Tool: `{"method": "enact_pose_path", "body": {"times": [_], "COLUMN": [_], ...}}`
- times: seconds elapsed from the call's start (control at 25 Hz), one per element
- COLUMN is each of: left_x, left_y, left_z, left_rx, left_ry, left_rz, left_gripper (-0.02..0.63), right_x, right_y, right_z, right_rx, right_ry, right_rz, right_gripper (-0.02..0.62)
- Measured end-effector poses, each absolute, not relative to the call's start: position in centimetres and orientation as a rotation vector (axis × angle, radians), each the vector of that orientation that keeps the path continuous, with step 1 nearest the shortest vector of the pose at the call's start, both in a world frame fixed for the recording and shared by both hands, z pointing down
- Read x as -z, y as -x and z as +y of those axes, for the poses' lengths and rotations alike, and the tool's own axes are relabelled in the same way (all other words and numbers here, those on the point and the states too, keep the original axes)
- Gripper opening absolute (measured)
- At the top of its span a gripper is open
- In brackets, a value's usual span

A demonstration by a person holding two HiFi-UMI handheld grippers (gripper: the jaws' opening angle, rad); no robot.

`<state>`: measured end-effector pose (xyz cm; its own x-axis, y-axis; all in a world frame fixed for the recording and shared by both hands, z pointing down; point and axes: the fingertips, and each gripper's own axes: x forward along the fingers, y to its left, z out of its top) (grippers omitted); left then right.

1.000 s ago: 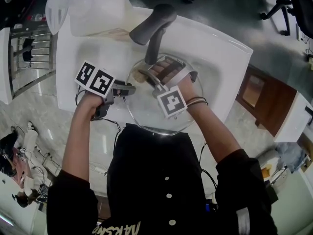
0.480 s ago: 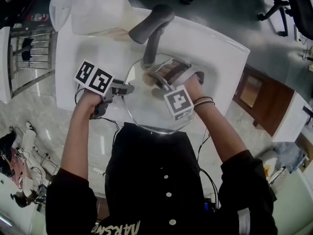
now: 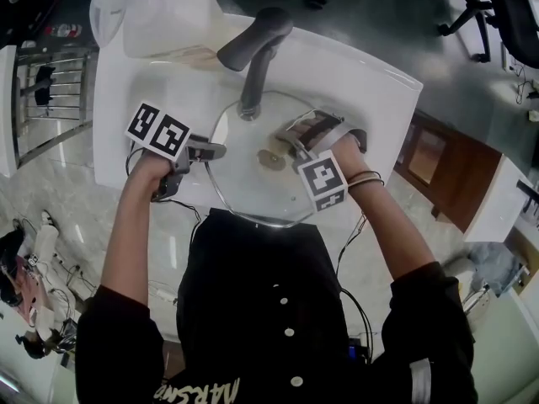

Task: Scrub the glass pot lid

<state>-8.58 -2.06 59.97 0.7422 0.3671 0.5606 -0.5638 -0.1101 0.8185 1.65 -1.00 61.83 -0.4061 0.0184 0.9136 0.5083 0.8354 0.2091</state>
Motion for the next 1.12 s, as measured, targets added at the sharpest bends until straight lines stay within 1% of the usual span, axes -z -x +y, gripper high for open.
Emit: {"method": "enact_pose_path", "body": {"times": [0.8,1.12], "left_x": [-59.9,-59.9], "left_y": [8.5,8.5], "left_z": [-2.0,-2.0], "left_rx": [-0.759,-0.726], "left_ry": [-1.474,-1.461], "left_rz": [-0.194,-0.205], "left_gripper": [0.124,0.121], "right_x": [-60.3,-60.0], "right_y": [-10.9,-11.9], "right_z": [4.3,4.9], "right_rx": [0.498,0.523], "right_ry": [0.761,0.831], "right_rz": [-1.633,-1.559], "right_gripper": [0.144,0.143]}}
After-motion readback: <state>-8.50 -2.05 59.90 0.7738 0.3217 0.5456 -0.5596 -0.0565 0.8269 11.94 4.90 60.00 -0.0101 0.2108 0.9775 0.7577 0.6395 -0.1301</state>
